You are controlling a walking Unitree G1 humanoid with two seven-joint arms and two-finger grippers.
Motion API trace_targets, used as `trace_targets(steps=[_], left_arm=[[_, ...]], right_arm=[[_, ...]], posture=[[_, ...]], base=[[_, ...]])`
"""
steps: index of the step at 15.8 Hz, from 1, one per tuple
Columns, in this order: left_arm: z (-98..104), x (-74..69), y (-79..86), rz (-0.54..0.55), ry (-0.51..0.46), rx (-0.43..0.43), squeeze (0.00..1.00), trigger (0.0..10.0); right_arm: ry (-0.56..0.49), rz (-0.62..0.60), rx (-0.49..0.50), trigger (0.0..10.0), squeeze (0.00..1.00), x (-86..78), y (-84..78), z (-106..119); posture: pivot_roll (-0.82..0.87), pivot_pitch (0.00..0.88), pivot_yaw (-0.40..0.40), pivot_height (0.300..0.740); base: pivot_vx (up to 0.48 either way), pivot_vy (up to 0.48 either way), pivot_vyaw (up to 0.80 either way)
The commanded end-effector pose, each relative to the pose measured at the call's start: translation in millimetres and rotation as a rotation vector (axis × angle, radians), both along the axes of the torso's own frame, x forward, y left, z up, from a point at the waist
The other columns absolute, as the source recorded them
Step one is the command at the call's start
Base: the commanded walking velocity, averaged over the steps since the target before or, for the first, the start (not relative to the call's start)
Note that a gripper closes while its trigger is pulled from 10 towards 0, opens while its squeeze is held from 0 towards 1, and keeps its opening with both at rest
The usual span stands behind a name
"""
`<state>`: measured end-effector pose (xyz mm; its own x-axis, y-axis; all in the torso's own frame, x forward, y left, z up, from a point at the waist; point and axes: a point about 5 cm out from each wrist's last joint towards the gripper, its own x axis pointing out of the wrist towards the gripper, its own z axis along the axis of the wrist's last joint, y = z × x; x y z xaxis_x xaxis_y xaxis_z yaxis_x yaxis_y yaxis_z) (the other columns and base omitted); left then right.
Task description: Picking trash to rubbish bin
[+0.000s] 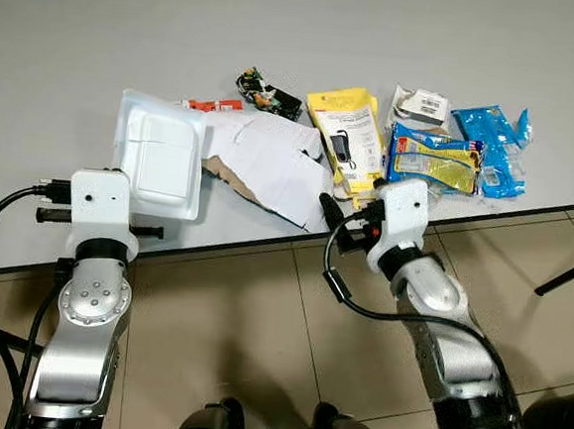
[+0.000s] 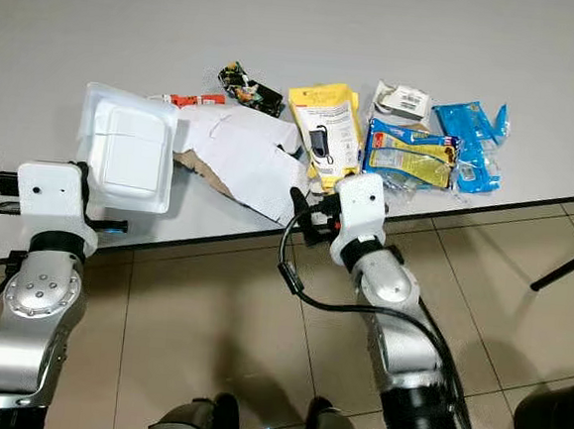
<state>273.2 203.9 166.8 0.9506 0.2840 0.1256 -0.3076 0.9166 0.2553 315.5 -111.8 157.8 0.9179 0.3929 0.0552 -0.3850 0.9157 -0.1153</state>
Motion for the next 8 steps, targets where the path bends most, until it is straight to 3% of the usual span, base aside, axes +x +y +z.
trace_targets(steps=[1,5,8], left_arm=[[4,-1.8,-2.2,-0.008,-0.014,0.009,0.0,0.5],[1,-8.3,-1.3,0.005,0.002,0.005,0.0,1.1],[0,-10.8,-2.6,0.008,0.01,0.002,0.0,1.7]], right_arm=[[-0.022,0.016,-0.022,10.0,1.0,2.6,1.3,2],[-0.088,0.028,-0.092,10.0,1.0,18.5,-0.1,12],[-0.107,0.042,-0.112,10.0,1.0,21.8,0.3,13]], posture=[[-0.03,0.208,0.034,0.74],[-0.01,0.23,0.026,0.74],[-0.01,0.24,0.021,0.74]], base=[[0.0,0.0,0.0],[0.0,0.0,0.0],[0.0,0.0,0.0]])
